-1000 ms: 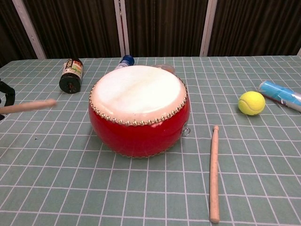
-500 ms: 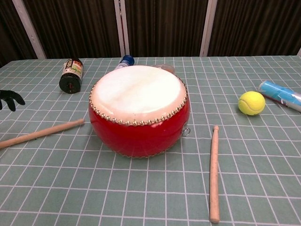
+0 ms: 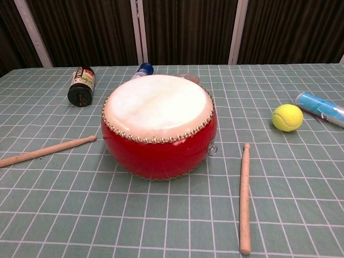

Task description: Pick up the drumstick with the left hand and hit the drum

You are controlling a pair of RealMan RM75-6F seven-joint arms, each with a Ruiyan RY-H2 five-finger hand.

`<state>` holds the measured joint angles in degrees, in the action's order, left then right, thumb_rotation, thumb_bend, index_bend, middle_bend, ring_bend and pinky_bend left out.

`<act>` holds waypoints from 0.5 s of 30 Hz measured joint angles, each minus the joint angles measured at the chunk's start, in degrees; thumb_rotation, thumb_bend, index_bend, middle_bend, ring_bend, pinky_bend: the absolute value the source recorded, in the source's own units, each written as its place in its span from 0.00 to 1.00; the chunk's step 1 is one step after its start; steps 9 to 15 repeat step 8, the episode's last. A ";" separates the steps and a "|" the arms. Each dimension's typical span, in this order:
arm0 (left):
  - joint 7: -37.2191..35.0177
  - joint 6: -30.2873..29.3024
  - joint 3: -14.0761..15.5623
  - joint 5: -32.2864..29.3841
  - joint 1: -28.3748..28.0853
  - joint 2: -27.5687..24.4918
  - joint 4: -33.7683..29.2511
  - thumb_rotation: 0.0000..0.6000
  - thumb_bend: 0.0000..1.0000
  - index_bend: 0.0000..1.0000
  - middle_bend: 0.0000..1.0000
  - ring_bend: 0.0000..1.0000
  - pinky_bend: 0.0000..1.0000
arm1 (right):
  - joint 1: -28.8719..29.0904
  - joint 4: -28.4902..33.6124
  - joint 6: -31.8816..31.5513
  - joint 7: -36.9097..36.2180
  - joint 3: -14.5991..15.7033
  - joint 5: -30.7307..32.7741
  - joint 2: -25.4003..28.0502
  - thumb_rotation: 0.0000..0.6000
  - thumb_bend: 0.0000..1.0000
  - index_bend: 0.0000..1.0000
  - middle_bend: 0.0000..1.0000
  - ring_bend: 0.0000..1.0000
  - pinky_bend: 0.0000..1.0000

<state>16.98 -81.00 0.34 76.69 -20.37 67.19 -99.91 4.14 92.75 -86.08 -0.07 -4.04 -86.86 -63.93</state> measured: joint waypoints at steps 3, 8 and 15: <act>-3.55 -6.81 0.65 5.69 3.26 0.26 3.83 1.00 0.00 0.00 0.00 0.00 0.00 | -0.02 -0.68 -0.75 0.64 -0.01 -0.79 -0.28 1.00 0.33 0.00 0.00 0.00 0.11; -7.62 -13.52 1.79 8.89 9.32 0.60 10.28 1.00 0.00 0.00 0.00 0.00 0.00 | 0.08 -1.22 -1.20 1.18 -0.14 -1.27 -0.65 1.00 0.33 0.00 0.00 0.00 0.11; -7.62 -13.52 1.79 8.89 9.32 0.60 10.28 1.00 0.00 0.00 0.00 0.00 0.00 | 0.08 -1.22 -1.20 1.18 -0.14 -1.27 -0.65 1.00 0.33 0.00 0.00 0.00 0.11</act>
